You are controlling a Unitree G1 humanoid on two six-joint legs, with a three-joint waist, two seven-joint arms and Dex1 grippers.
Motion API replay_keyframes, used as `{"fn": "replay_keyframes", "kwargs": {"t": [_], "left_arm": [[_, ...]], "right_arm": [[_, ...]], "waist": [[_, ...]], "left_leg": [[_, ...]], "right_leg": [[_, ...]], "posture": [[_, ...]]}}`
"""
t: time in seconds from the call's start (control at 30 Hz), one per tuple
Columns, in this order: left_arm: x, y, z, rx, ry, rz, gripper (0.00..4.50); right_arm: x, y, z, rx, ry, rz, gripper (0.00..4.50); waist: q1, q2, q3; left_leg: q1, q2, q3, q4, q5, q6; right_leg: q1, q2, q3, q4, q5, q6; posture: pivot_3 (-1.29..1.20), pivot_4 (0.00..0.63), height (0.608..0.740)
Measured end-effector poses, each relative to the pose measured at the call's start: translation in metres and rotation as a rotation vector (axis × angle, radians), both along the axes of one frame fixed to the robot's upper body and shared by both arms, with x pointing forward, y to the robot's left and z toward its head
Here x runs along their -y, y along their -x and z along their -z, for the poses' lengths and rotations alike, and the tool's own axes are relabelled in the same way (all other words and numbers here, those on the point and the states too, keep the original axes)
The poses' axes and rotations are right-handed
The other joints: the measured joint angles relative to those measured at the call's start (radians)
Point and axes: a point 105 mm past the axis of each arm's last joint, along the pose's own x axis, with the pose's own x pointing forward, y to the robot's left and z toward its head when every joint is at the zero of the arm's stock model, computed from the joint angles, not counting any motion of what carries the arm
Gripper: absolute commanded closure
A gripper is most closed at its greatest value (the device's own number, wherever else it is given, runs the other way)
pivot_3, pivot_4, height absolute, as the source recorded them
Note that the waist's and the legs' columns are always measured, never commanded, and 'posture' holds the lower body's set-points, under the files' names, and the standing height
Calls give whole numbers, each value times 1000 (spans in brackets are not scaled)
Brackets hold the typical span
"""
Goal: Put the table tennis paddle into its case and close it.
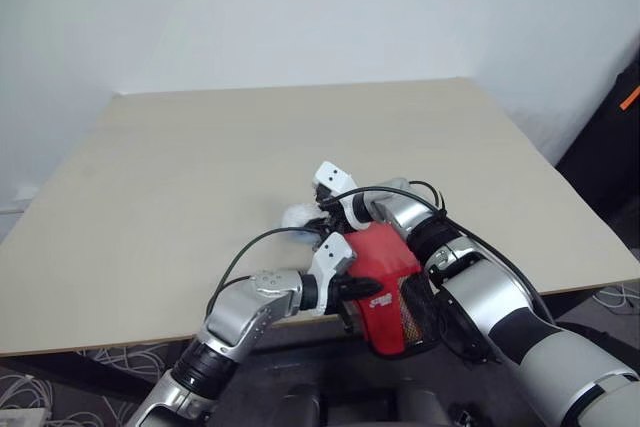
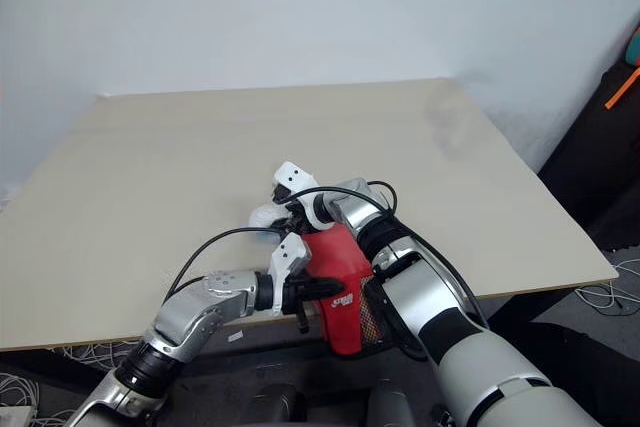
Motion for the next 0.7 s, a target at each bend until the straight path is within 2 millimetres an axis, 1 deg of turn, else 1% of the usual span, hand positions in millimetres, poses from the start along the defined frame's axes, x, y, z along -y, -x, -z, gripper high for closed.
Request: {"fn": "replay_keyframes", "kwargs": {"t": [0.03, 0.1, 0.4, 0.7], "left_arm": [[1, 0, 0, 3, 1, 1, 4500], [2, -1, 0, 12, 0, 5, 4500], [7, -8, 2, 44, -4, -6, 4500], [-1, -19, 0, 67, -16, -41, 4500]], "right_arm": [[1, -1, 0, -3, -2, 5, 3850], [1, 0, -1, -9, -6, 5, 4101], [6, -3, -5, -31, -39, 57, 4123], [0, -11, -6, -73, -125, 185, 4123]], "waist": [[0, 0, 0], [1, 0, 0], [1, 0, 0], [-6, 0, 0]], "left_leg": [[0, 0, 0, 0, 0, 0], [0, 0, 0, 0, 0, 0], [0, 0, 0, 1, 0, 0], [0, 2, -1, 0, 1, -1]], "right_leg": [[0, 0, 0, 0, 0, 0], [0, 0, 0, 0, 0, 0], [0, 0, 0, 0, 0, 0], [0, 3, 0, 1, 0, -1]], "posture": [[0, 0, 698], [0, 0, 698], [0, 0, 698], [0, 0, 698]]}}
